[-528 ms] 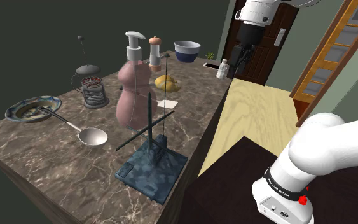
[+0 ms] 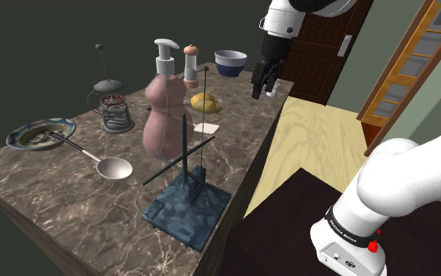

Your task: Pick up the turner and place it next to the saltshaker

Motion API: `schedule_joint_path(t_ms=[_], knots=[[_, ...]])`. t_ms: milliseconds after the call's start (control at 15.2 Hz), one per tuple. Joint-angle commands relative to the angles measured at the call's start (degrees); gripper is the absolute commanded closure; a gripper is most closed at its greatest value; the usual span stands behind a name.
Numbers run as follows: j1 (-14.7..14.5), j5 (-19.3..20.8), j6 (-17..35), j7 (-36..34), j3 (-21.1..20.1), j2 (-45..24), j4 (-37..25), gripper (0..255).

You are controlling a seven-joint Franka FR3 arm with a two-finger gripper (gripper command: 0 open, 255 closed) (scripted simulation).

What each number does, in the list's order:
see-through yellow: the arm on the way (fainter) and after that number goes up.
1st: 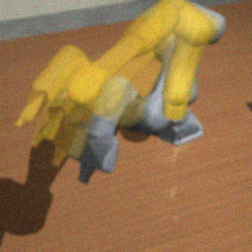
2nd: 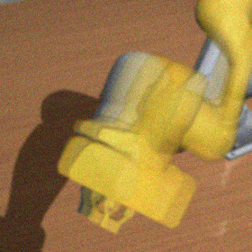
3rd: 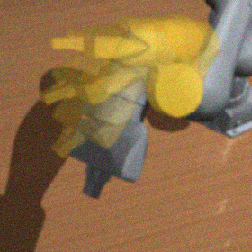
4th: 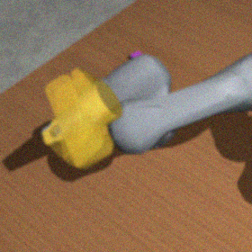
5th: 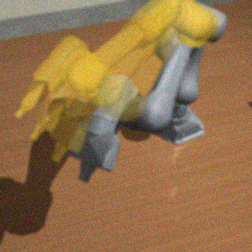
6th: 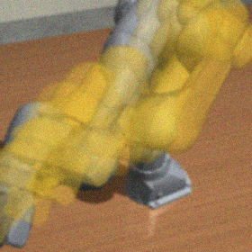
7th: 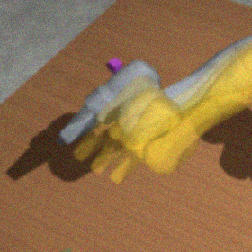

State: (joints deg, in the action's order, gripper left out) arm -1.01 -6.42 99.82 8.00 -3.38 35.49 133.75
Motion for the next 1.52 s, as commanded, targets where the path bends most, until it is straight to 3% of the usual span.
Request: schedule_joint_path(t_ms=[0, 660, 1254, 1452], knots=[[-0.59, -0.22, 3.1, -0.4, -1.28, -3.7, -0.93, 0], [-2.62, 2.0, 12.6, -3.36, -6.96, -24.15, -13.17, 0], [-5.46, 8.31, 15.45, -7.45, -10.5, -43.53, -30.06, 0], [-5.66, 8.67, 16.85, -7.66, -10.48, -44.59, -29.7, 0]])
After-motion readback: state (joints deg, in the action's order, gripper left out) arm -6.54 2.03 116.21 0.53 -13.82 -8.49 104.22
